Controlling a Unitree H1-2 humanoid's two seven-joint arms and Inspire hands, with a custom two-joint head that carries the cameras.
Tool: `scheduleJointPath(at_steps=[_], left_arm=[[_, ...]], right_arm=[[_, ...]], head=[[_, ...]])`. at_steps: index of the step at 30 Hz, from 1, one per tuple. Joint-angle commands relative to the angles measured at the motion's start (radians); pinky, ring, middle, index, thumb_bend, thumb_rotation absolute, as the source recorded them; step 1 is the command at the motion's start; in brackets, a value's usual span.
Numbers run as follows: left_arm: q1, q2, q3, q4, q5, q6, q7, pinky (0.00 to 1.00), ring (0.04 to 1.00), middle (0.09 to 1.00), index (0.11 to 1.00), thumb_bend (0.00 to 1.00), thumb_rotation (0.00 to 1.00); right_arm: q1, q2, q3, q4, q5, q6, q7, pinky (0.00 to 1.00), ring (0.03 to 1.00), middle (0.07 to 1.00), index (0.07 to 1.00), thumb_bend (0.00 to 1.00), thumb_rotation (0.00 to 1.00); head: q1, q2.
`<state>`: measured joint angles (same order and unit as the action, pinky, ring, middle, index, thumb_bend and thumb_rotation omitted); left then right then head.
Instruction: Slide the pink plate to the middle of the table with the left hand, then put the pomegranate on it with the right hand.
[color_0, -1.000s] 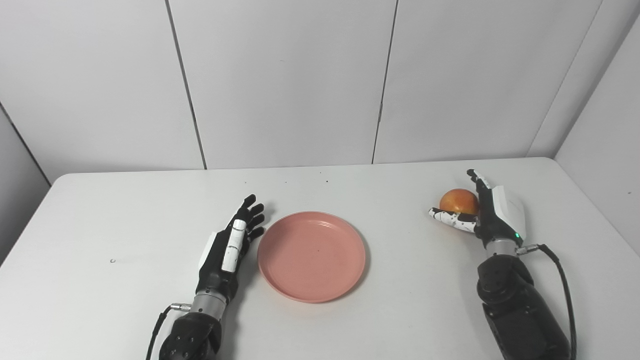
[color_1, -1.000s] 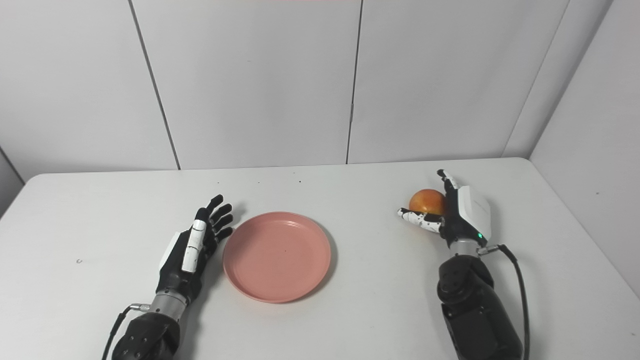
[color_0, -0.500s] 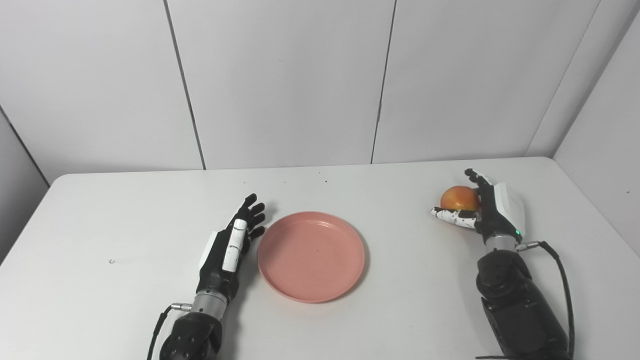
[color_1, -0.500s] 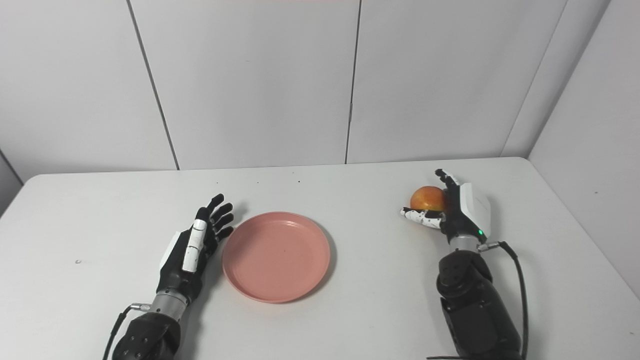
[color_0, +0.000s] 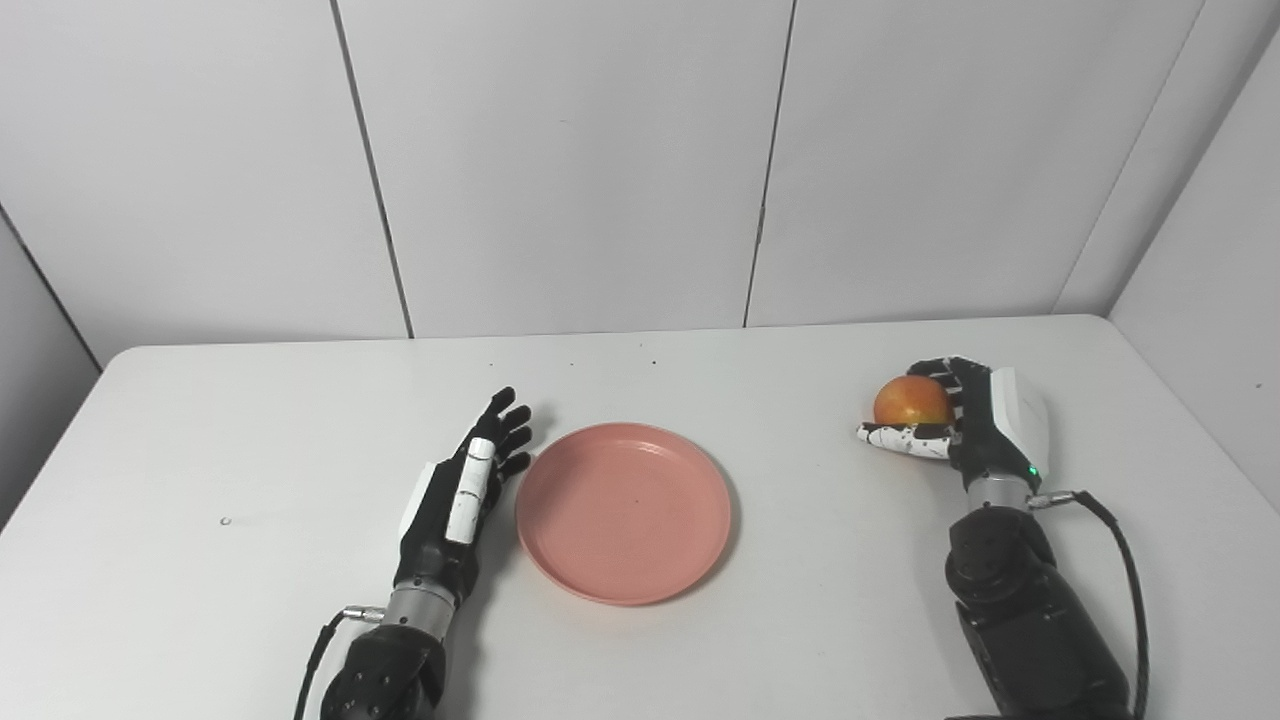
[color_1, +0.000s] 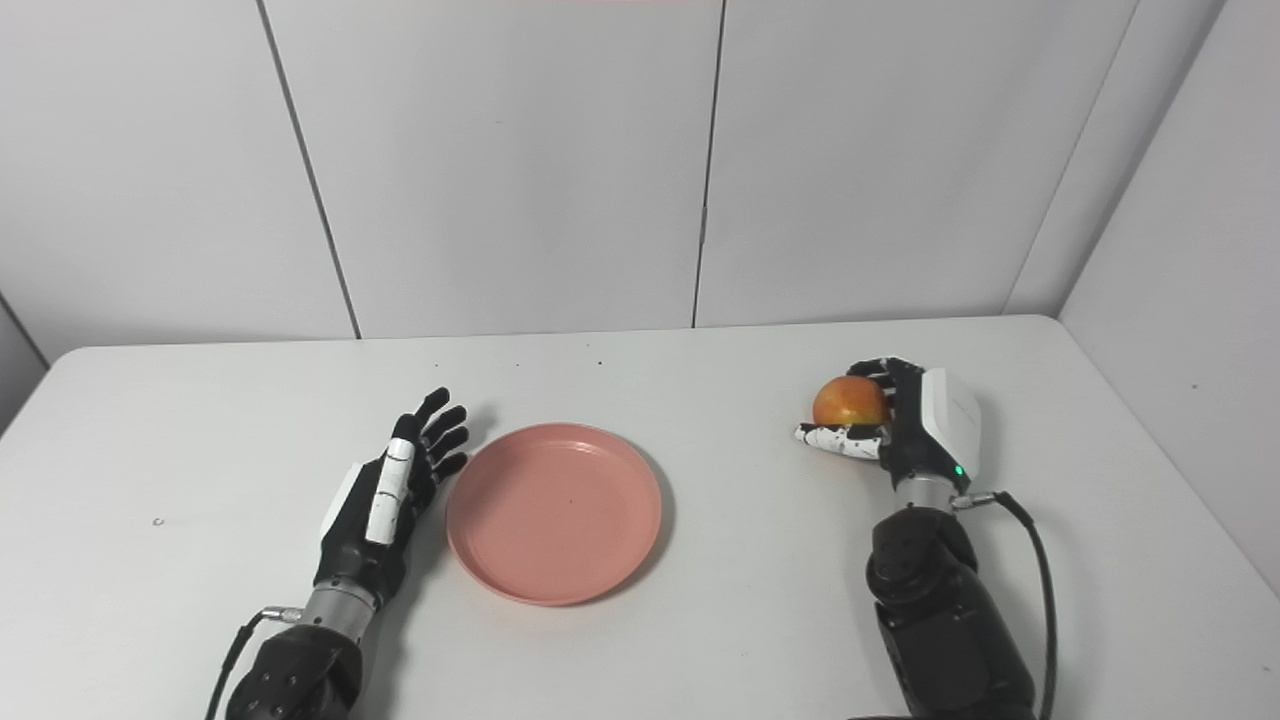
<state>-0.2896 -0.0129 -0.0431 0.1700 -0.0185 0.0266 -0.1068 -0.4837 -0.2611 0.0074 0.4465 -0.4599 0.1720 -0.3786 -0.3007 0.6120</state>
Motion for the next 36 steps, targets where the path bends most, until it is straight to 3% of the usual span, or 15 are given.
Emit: scheduleJointPath(at_steps=[1,4,10,14,20,25,27,29,33,36], left_arm=[[-0.020,-0.004,-0.004,-0.028,0.001,-0.020,0.005,0.89,0.919,0.919,0.916,0.65,1.00],[-0.020,-0.003,-0.004,-0.029,0.003,-0.018,0.007,0.89,0.916,0.918,0.915,0.65,1.00],[-0.020,-0.004,-0.008,-0.030,0.010,-0.012,0.010,0.89,0.917,0.918,0.916,0.66,1.00],[-0.020,-0.004,-0.012,-0.031,0.014,-0.015,0.013,0.89,0.916,0.918,0.915,0.66,1.00],[-0.022,-0.004,-0.016,-0.028,0.013,-0.017,0.014,0.89,0.919,0.920,0.916,0.65,1.00],[-0.020,-0.003,-0.022,-0.032,0.023,-0.013,0.019,0.88,0.918,0.919,0.916,0.66,1.00],[-0.020,-0.004,-0.021,-0.033,0.022,-0.012,0.019,0.88,0.919,0.920,0.916,0.66,1.00],[-0.019,-0.004,-0.019,-0.035,0.018,-0.012,0.016,0.89,0.920,0.920,0.915,0.66,1.00],[-0.019,-0.003,-0.019,-0.036,0.018,-0.013,0.015,0.88,0.919,0.919,0.915,0.66,1.00],[-0.019,-0.003,-0.020,-0.037,0.020,-0.011,0.015,0.89,0.920,0.920,0.915,0.66,1.00]], right_arm=[[-0.020,-0.007,-0.004,-0.014,-0.005,-0.046,-0.033,0.26,0.439,0.440,0.520,0.52,0.00],[-0.012,0.000,-0.010,-0.029,0.008,-0.064,-0.046,0.27,0.361,0.460,0.542,0.51,0.00],[0.002,0.016,-0.033,-0.070,0.040,-0.127,-0.074,0.18,0.386,0.498,0.490,0.52,0.00],[0.018,0.028,-0.040,-0.132,0.044,-0.136,-0.075,0.23,0.362,0.480,0.533,0.51,0.00],[0.038,0.040,-0.038,-0.226,0.051,-0.115,-0.047,0.30,0.414,0.488,0.519,0.51,0.00],[0.050,0.054,-0.028,-0.285,0.061,-0.119,-0.017,0.21,0.445,0.479,0.502,0.52,0.00],[0.053,0.061,-0.022,-0.300,0.062,-0.116,-0.005,0.23,0.447,0.458,0.517,0.52,0.00],[0.054,0.066,-0.008,-0.305,0.060,-0.131,0.004,0.24,0.382,0.475,0.541,0.51,0.00],[0.056,0.080,0.022,-0.311,0.062,-0.154,0.025,0.20,0.443,0.425,0.528,0.51,0.00],[0.054,0.097,0.048,-0.312,0.062,-0.169,0.035,0.18,0.400,0.493,0.493,0.51,0.00]], head=[[0.000,-0.001],[0.003,0.001],[0.011,0.004],[0.013,0.003],[0.018,0.004],[0.021,0.003],[0.022,0.004],[0.021,0.006],[0.023,0.009],[0.025,0.009]])
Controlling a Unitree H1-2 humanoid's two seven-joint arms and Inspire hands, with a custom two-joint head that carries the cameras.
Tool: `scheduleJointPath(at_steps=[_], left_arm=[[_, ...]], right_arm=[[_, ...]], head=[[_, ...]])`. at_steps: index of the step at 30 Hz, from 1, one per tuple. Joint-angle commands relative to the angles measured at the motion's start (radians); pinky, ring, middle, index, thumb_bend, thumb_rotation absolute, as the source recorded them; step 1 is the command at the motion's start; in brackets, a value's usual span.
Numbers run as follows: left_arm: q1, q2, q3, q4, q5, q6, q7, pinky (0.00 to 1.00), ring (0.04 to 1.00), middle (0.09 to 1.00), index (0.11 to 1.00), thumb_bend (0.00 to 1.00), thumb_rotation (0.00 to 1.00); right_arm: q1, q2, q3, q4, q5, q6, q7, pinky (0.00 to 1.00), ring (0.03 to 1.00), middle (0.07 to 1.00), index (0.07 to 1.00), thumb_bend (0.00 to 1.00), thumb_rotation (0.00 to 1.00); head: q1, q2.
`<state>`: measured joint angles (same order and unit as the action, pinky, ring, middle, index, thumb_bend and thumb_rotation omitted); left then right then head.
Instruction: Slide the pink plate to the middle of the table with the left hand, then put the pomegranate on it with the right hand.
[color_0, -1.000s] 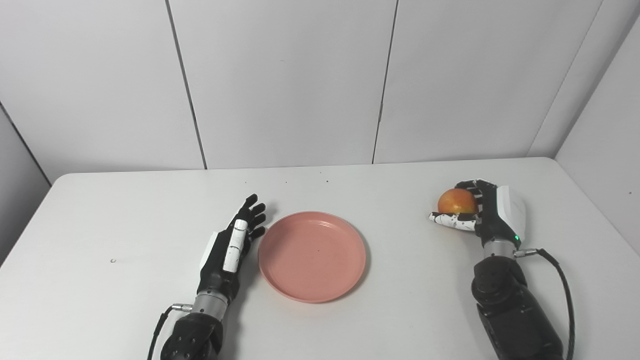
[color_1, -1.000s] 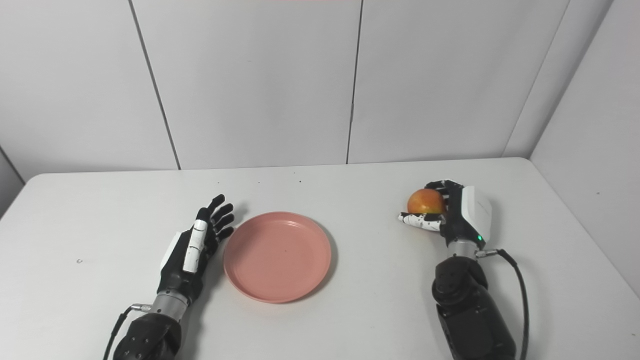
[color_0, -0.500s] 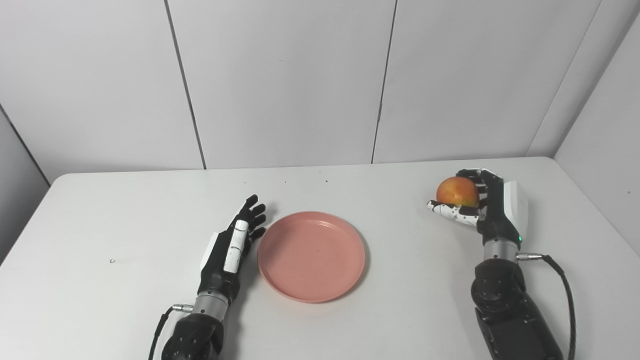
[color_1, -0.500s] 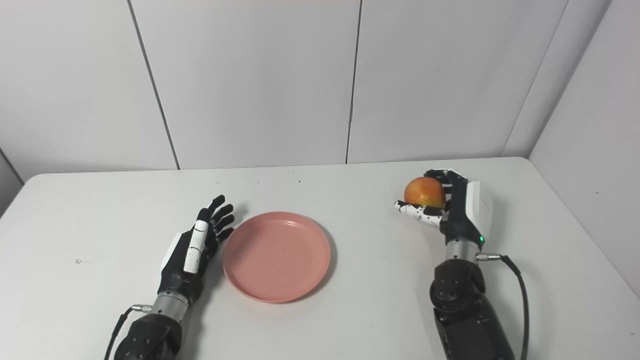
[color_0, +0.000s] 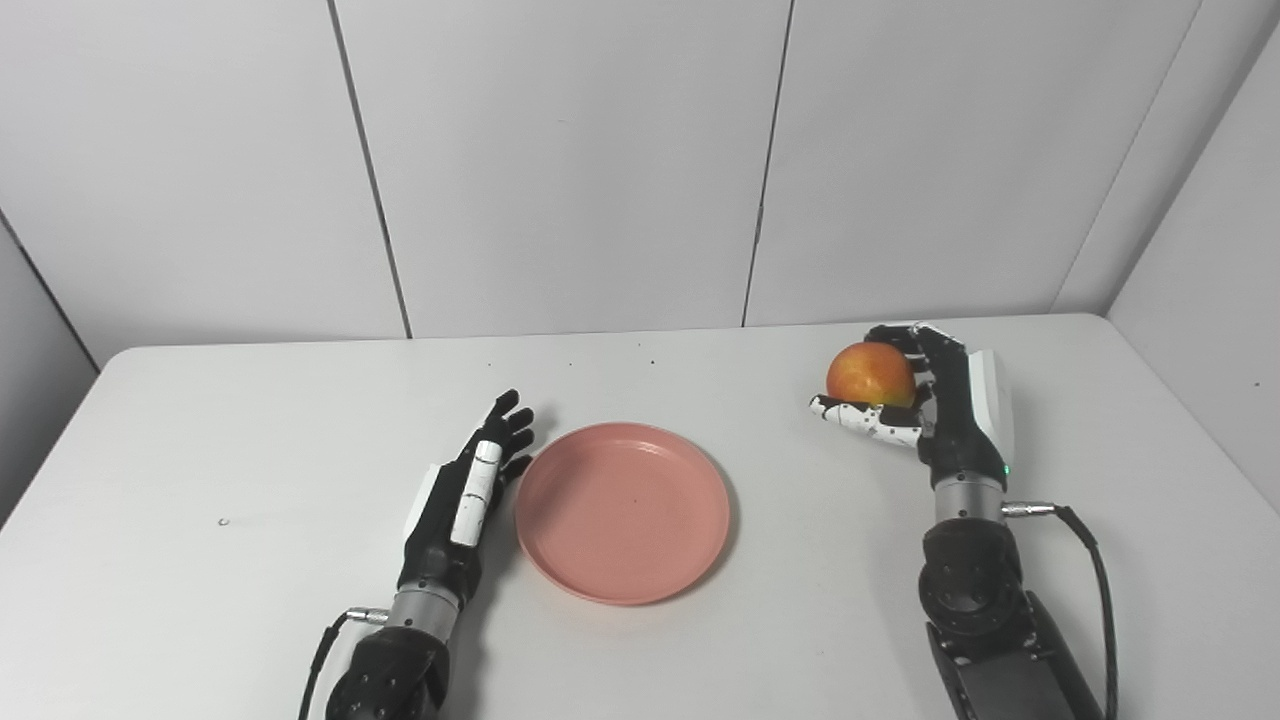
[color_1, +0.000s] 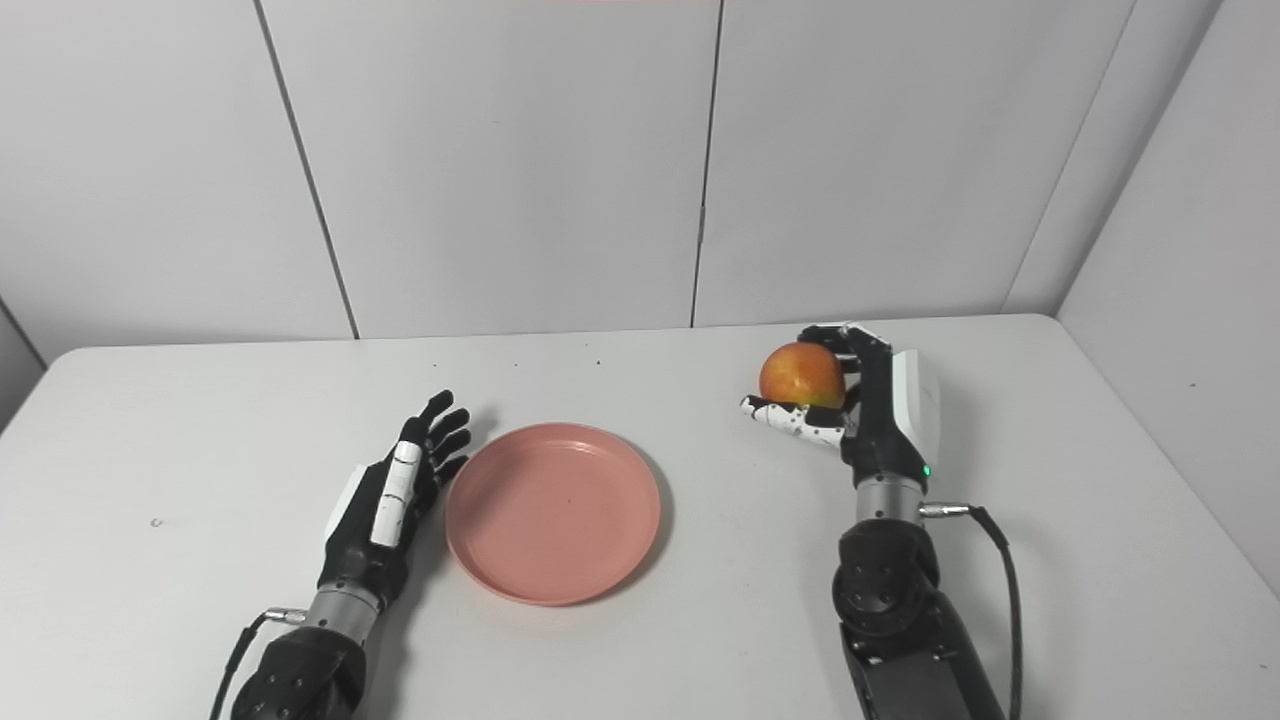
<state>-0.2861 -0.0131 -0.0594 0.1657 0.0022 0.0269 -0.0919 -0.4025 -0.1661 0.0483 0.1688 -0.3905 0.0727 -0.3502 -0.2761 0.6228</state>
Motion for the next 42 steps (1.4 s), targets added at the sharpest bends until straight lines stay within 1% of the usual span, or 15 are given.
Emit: scheduleJointPath(at_steps=[1,5,11,17,20,21,22,24,28,30,31,33,37,39,42], left_arm=[[-0.023,-0.003,-0.005,-0.033,0.002,-0.011,0.002,0.89,0.921,0.921,0.916,0.66,1.00],[-0.023,-0.004,-0.007,-0.034,0.008,-0.010,0.005,0.88,0.919,0.921,0.916,0.66,1.00],[-0.022,-0.013,-0.014,-0.038,0.019,-0.001,0.018,0.88,0.916,0.918,0.915,0.67,1.00],[-0.026,-0.022,-0.015,-0.034,0.017,-0.004,0.024,0.88,0.915,0.917,0.912,0.67,1.00],[-0.026,-0.025,-0.014,-0.036,0.018,0.000,0.026,0.88,0.917,0.921,0.916,0.66,1.00],[-0.026,-0.025,-0.014,-0.036,0.019,0.000,0.027,0.88,0.916,0.921,0.916,0.65,1.00],[-0.027,-0.026,-0.013,-0.034,0.020,0.001,0.028,0.88,0.915,0.921,0.916,0.66,1.00],[-0.028,-0.026,-0.014,-0.033,0.024,0.002,0.032,0.87,0.914,0.919,0.914,0.67,1.00],[-0.031,-0.026,-0.019,-0.029,0.033,0.001,0.039,0.87,0.912,0.918,0.913,0.67,1.00],[-0.030,-0.028,-0.022,-0.032,0.034,0.005,0.044,0.87,0.912,0.916,0.912,0.68,1.00],[-0.030,-0.029,-0.024,-0.033,0.035,0.006,0.046,0.87,0.911,0.915,0.910,0.68,1.00],[-0.030,-0.031,-0.026,-0.033,0.038,0.007,0.051,0.87,0.910,0.914,0.909,0.68,1.00],[-0.032,-0.036,-0.032,-0.029,0.039,0.004,0.056,0.87,0.909,0.913,0.906,0.67,1.00],[-0.033,-0.038,-0.033,-0.026,0.039,0.001,0.057,0.87,0.910,0.914,0.907,0.67,1.00],[-0.035,-0.041,-0.035,-0.021,0.042,-0.005,0.062,0.87,0.907,0.912,0.903,0.67,1.00]], right_arm=[[-0.027,0.007,0.017,-0.036,-0.011,-0.074,0.012,0.18,0.397,0.499,0.490,0.52,0.00],[-0.024,0.024,0.054,-0.045,-0.021,-0.089,0.031,0.15,0.405,0.498,0.488,0.52,0.00],[-0.016,0.057,0.098,-0.074,-0.032,-0.087,0.066,0.18,0.395,0.502,0.488,0.52,0.00],[-0.013,0.073,0.131,-0.089,-0.048,-0.101,0.090,0.16,0.400,0.500,0.488,0.52,0.00],[-0.010,0.073,0.155,-0.103,-0.093,-0.079,0.103,0.15,0.402,0.498,0.488,0.52,0.00],[-0.009,0.072,0.161,-0.105,-0.109,-0.073,0.103,0.14,0.290,0.481,0.488,0.52,0.00],[-0.008,0.076,0.164,-0.103,-0.100,-0.085,0.111,0.14,0.244,0.475,0.488,0.52,0.00],[-0.007,0.085,0.168,-0.100,-0.080,-0.103,0.122,0.14,0.229,0.472,0.488,0.52,0.00],[-0.004,0.094,0.176,-0.100,-0.069,-0.119,0.137,0.16,0.247,0.472,0.488,0.52,0.00],[-0.002,0.098,0.180,-0.099,-0.060,-0.132,0.148,0.19,0.282,0.475,0.488,0.52,0.00],[0.000,0.099,0.182,-0.098,-0.057,-0.138,0.152,0.21,0.301,0.439,0.510,0.52,0.00],[0.002,0.099,0.186,-0.099,-0.056,-0.146,0.159,0.22,0.321,0.422,0.522,0.52,0.00],[0.010,0.102,0.202,-0.111,-0.056,-0.145,0.191,0.34,0.421,0.449,0.523,0.52,0.00],[0.012,0.102,0.205,-0.110,-0.052,-0.155,0.201,0.34,0.426,0.450,0.523,0.52,0.00],[0.011,0.103,0.210,-0.107,-0.054,-0.165,0.208,0.31,0.397,0.437,0.525,0.52,0.00]], head=[[0.001,-0.002],[0.010,0.000],[0.041,0.006],[0.060,0.007],[0.065,0.006],[0.066,0.006],[0.070,0.004],[0.075,0.004],[0.092,0.005],[0.104,0.006],[0.110,0.006],[0.128,0.007],[0.151,0.008],[0.163,0.008],[0.174,0.009]])
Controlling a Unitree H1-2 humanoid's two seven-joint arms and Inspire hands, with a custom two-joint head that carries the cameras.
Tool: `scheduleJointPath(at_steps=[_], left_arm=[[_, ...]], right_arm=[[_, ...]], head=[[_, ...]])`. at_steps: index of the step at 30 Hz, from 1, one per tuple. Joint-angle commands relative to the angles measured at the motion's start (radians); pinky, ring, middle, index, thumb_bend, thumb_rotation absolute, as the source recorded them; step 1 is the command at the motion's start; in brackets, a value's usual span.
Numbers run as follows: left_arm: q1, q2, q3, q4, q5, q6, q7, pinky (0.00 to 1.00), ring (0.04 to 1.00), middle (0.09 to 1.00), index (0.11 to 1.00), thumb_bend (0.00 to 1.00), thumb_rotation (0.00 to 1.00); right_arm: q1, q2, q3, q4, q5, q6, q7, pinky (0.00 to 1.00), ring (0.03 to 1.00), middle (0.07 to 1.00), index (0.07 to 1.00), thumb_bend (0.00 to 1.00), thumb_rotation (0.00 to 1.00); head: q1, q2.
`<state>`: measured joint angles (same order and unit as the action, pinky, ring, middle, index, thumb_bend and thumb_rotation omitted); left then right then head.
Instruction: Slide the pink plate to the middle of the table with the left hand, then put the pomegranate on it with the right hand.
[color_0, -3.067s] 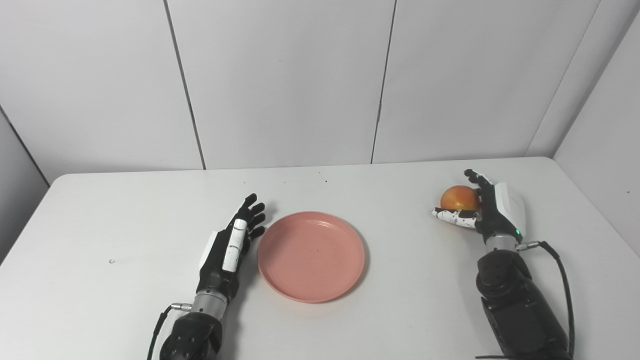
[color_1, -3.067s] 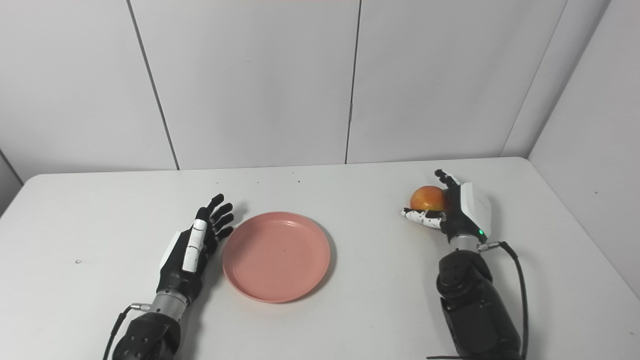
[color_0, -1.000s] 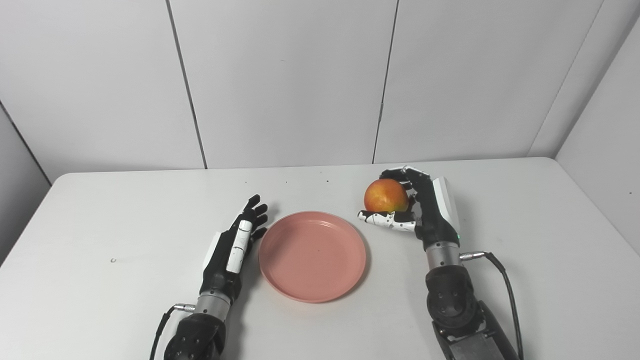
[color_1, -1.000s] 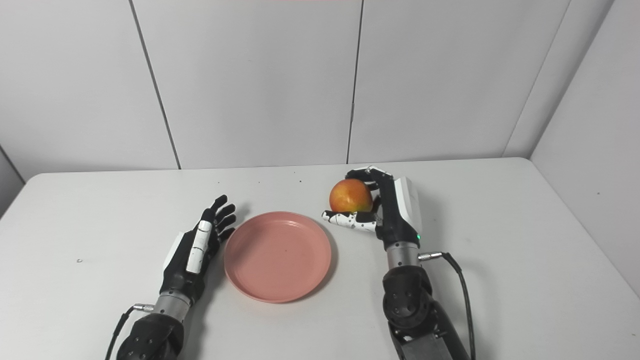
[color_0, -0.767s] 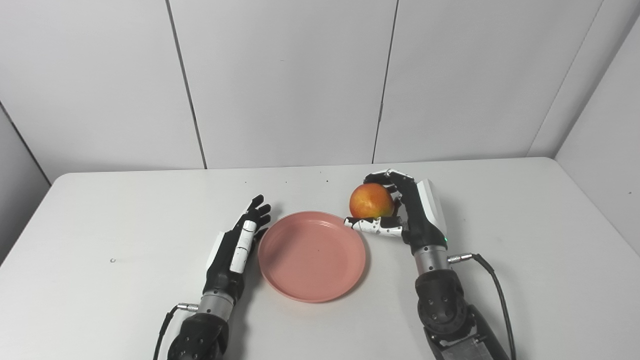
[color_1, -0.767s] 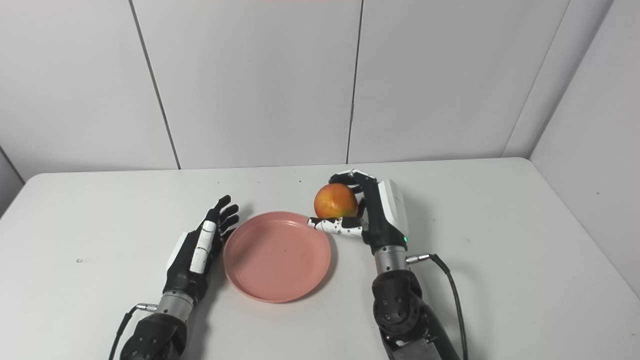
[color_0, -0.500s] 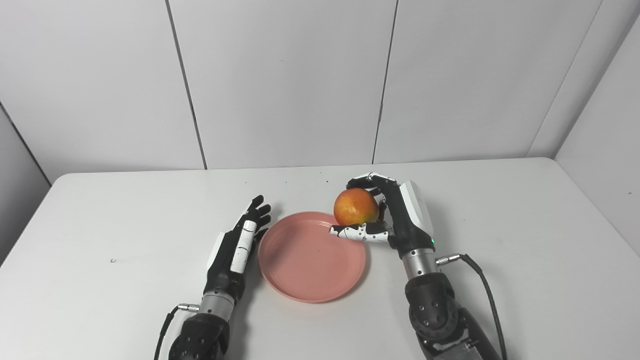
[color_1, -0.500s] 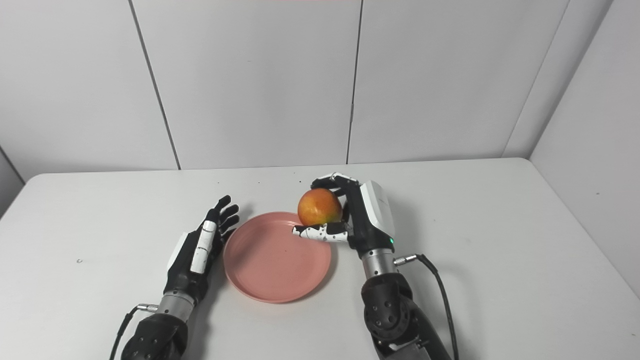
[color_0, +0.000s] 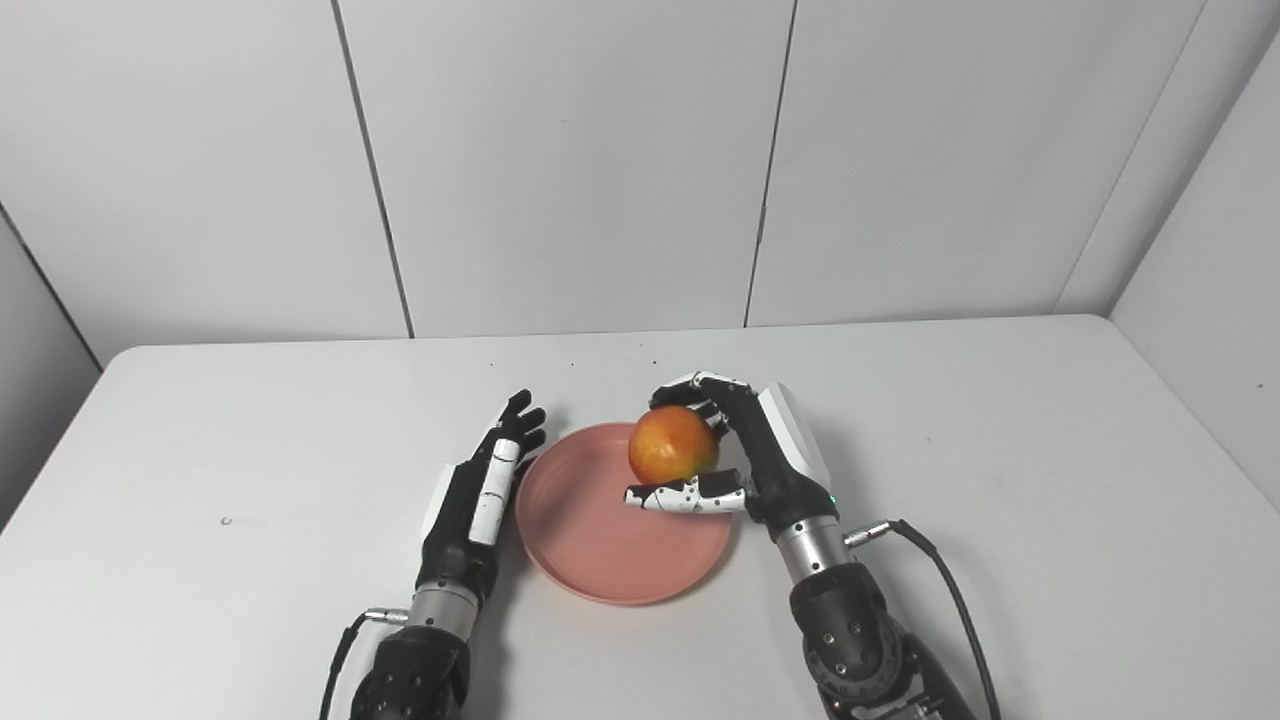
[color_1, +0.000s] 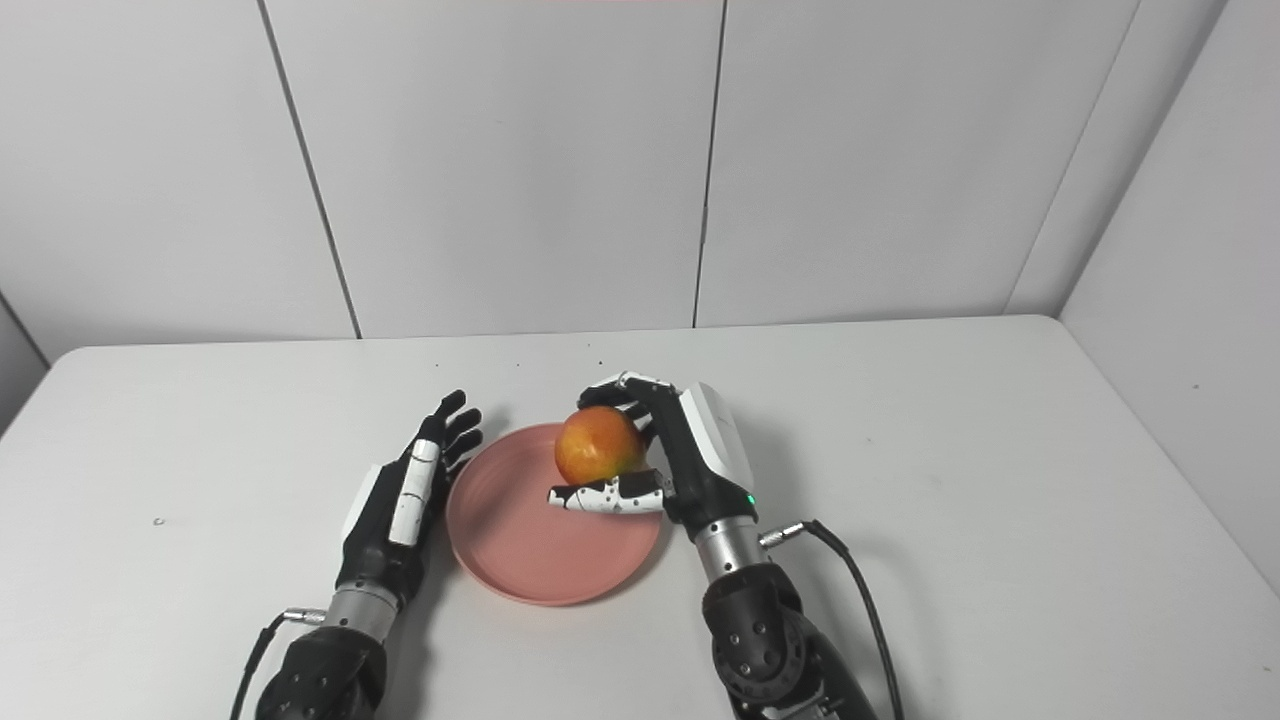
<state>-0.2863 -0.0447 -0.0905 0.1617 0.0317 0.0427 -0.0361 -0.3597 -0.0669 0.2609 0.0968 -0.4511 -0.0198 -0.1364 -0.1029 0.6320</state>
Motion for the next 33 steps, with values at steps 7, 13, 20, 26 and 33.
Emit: scheduleJointPath(at_steps=[7,13,20,26,33], left_arm=[[-0.040,-0.026,-0.005,-0.006,0.025,-0.032,0.024,0.86,0.896,0.902,0.896,0.66,1.00],[-0.042,-0.031,-0.009,-0.007,0.035,-0.028,0.036,0.86,0.897,0.902,0.894,0.66,1.00],[-0.044,-0.045,-0.009,-0.003,0.043,-0.032,0.051,0.88,0.911,0.916,0.905,0.64,1.00],[-0.051,-0.049,-0.007,0.020,0.059,-0.062,0.066,0.87,0.916,0.926,0.916,0.63,1.00],[-0.063,-0.058,0.015,0.040,0.050,-0.066,0.088,0.88,0.922,0.937,0.925,0.63,1.00]], right_arm=[[-0.032,0.002,0.007,-0.019,-0.001,-0.101,0.013,0.33,0.412,0.442,0.522,0.52,0.00],[-0.033,0.002,0.023,-0.008,-0.033,-0.125,0.006,0.35,0.428,0.447,0.521,0.52,0.00],[-0.034,0.000,0.028,-0.010,-0.028,-0.128,0.033,0.29,0.372,0.426,0.524,0.52,0.00],[-0.034,0.006,0.028,-0.010,-0.024,-0.115,0.057,0.30,0.395,0.435,0.523,0.52,0.00],[-0.046,0.008,0.038,0.000,-0.061,-0.100,0.067,0.24,0.326,0.451,0.503,0.52,0.00]], head=[[0.050,0.004],[0.092,0.007],[0.146,0.012],[0.163,0.015],[0.164,0.014]])
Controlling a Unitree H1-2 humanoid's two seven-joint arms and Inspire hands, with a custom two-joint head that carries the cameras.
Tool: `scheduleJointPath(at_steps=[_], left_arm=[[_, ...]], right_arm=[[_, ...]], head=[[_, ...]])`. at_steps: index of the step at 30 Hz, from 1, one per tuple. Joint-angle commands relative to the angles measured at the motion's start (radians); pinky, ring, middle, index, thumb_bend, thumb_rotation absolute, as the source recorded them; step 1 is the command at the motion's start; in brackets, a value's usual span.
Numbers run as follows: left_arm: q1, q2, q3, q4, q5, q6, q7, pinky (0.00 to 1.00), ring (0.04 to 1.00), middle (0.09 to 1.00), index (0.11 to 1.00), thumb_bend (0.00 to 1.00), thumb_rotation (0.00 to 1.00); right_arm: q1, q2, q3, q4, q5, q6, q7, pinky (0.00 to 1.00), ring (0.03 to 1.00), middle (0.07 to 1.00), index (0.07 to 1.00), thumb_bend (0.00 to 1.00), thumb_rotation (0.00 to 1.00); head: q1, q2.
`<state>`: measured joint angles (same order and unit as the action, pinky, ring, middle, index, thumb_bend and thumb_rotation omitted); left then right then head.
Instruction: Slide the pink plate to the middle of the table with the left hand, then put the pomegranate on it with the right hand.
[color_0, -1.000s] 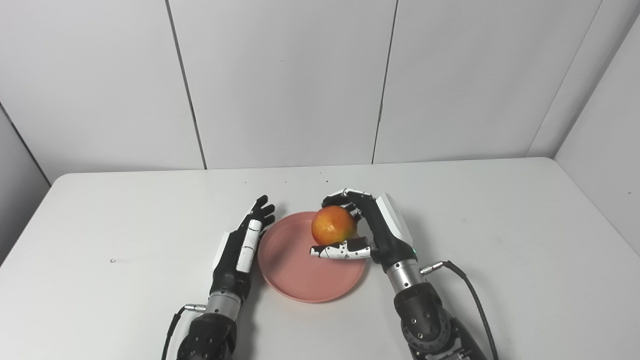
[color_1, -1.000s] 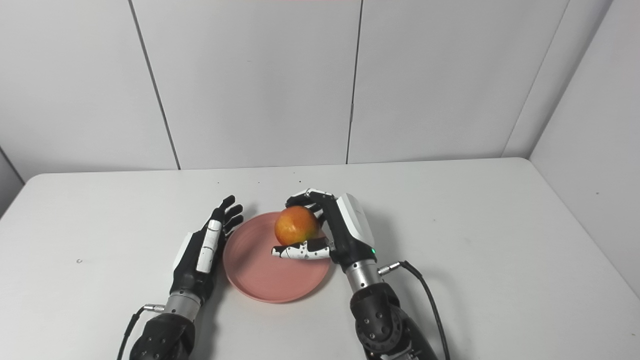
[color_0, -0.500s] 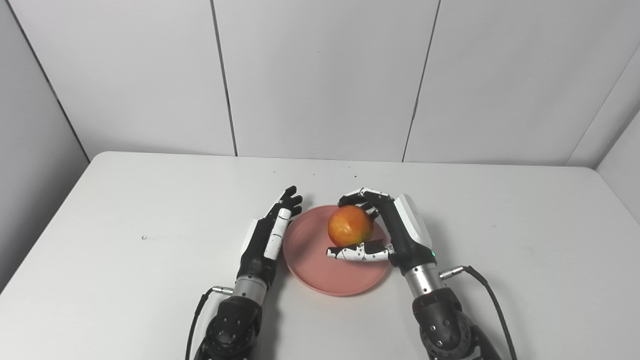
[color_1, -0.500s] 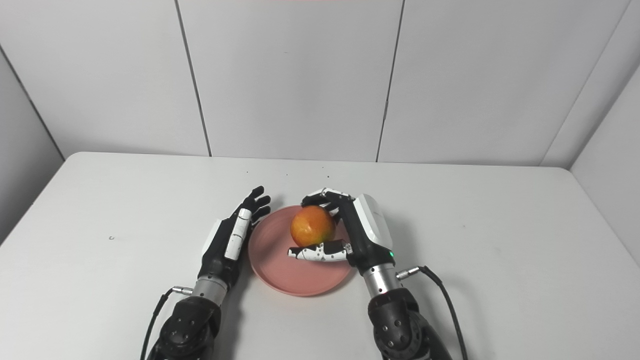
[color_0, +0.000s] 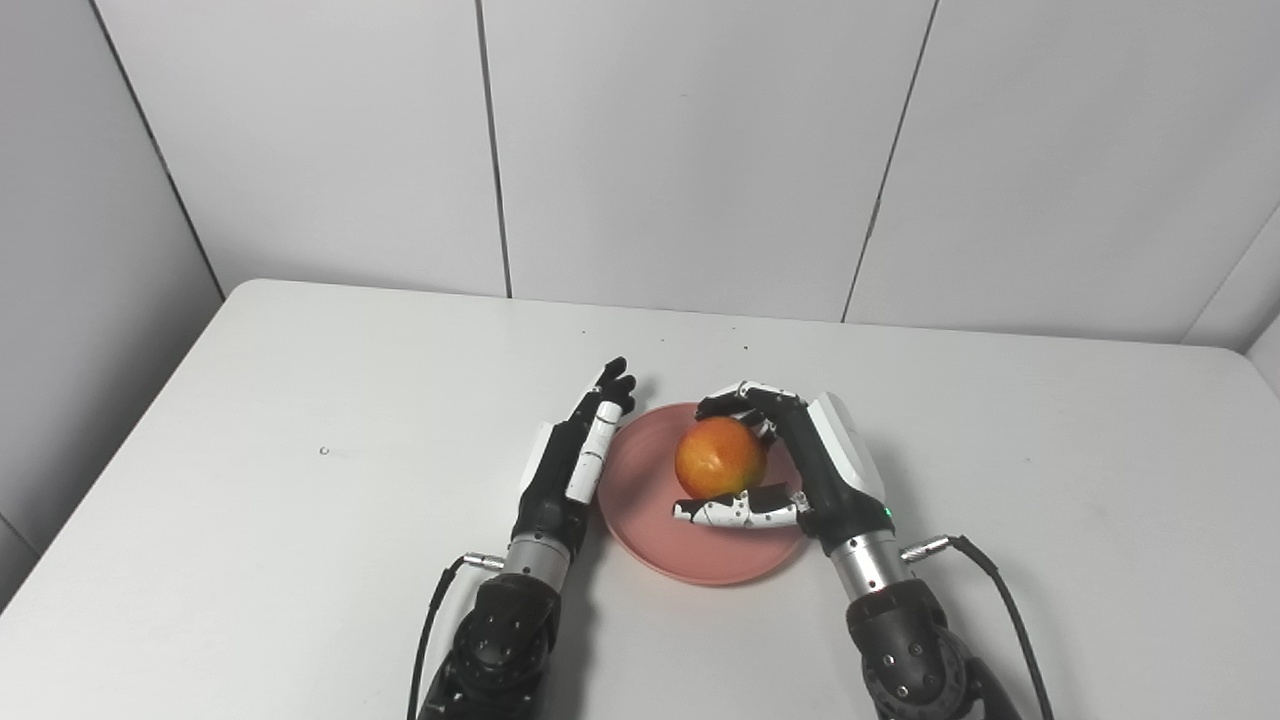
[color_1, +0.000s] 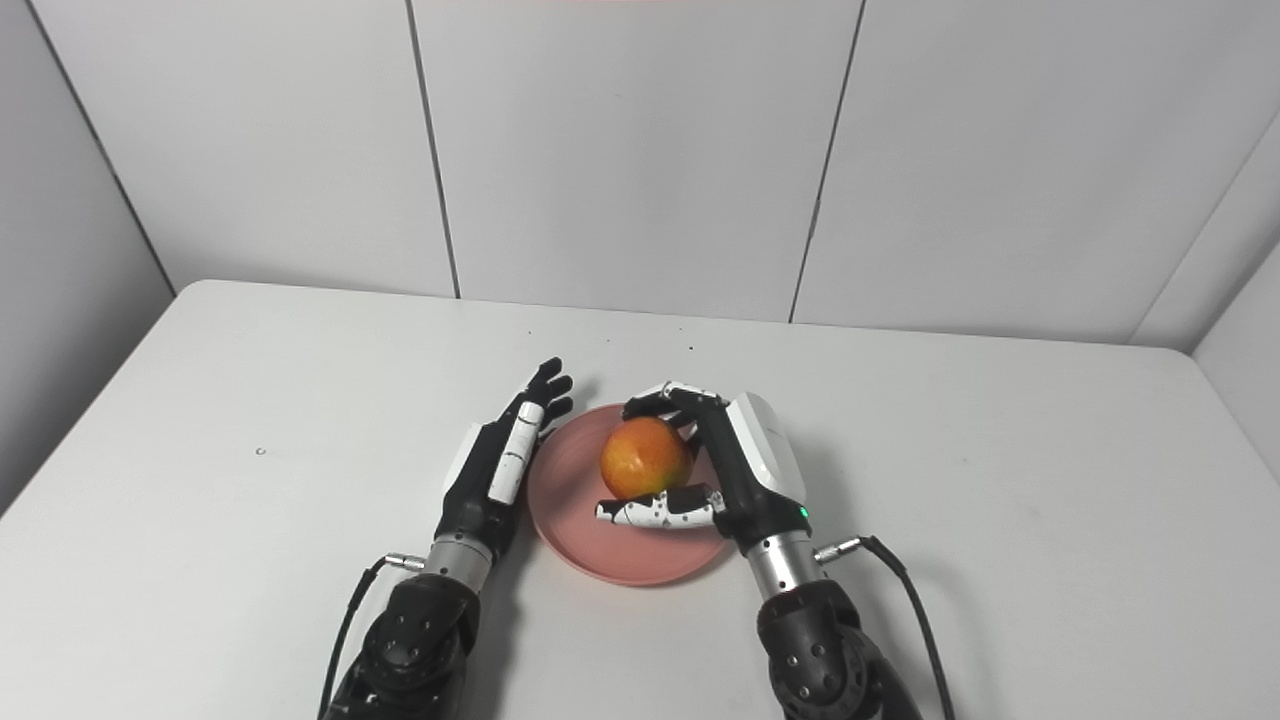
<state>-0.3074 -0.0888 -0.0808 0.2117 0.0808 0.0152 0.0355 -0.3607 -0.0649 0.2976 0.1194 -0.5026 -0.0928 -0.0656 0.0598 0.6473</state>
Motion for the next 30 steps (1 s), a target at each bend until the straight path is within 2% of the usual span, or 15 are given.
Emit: scheduleJointPath(at_steps=[1,8,13,17,21,25,30], left_arm=[[-0.043,-0.014,0.007,-0.007,-0.001,-0.041,0.017,0.88,0.922,0.939,0.926,0.63,1.00],[-0.046,-0.016,0.012,0.001,-0.004,-0.046,0.018,0.89,0.926,0.939,0.928,0.63,1.00],[-0.044,-0.016,0.012,-0.006,-0.001,-0.034,0.020,0.88,0.921,0.936,0.926,0.64,1.00],[-0.043,-0.016,0.011,-0.008,-0.002,-0.035,0.017,0.88,0.922,0.931,0.921,0.62,1.00],[-0.043,-0.017,0.011,-0.008,-0.007,-0.034,0.014,0.88,0.924,0.931,0.920,0.62,1.00],[-0.043,-0.017,0.008,-0.009,-0.005,-0.031,0.016,0.88,0.925,0.933,0.922,0.63,1.00],[-0.043,-0.016,0.005,-0.007,-0.002,-0.034,0.018,0.89,0.925,0.935,0.924,0.62,1.00]], right_arm=[[-0.046,0.006,0.002,-0.020,-0.016,-0.024,-0.005,0.23,0.311,0.462,0.496,0.52,0.00],[-0.053,0.009,0.013,0.010,-0.049,-0.024,-0.004,0.20,0.281,0.474,0.489,0.52,0.00],[-0.060,0.004,0.026,0.046,-0.087,-0.055,-0.028,0.24,0.320,0.421,0.526,0.51,0.00],[-0.066,0.001,0.039,0.075,-0.118,-0.078,-0.057,0.26,0.343,0.420,0.531,0.51,0.00],[-0.071,-0.004,0.049,0.098,-0.148,-0.097,-0.084,0.36,0.436,0.448,0.530,0.52,0.00],[-0.075,-0.007,0.055,0.120,-0.163,-0.118,-0.106,0.46,0.541,0.502,0.484,0.52,0.00],[-0.079,-0.011,0.063,0.135,-0.198,-0.124,-0.131,0.51,0.602,0.533,0.466,0.52,0.00]], head=[[0.001,-0.001],[-0.004,0.001],[-0.008,0.001],[-0.008,0.002],[-0.008,0.004],[-0.010,0.003],[-0.010,0.003]])
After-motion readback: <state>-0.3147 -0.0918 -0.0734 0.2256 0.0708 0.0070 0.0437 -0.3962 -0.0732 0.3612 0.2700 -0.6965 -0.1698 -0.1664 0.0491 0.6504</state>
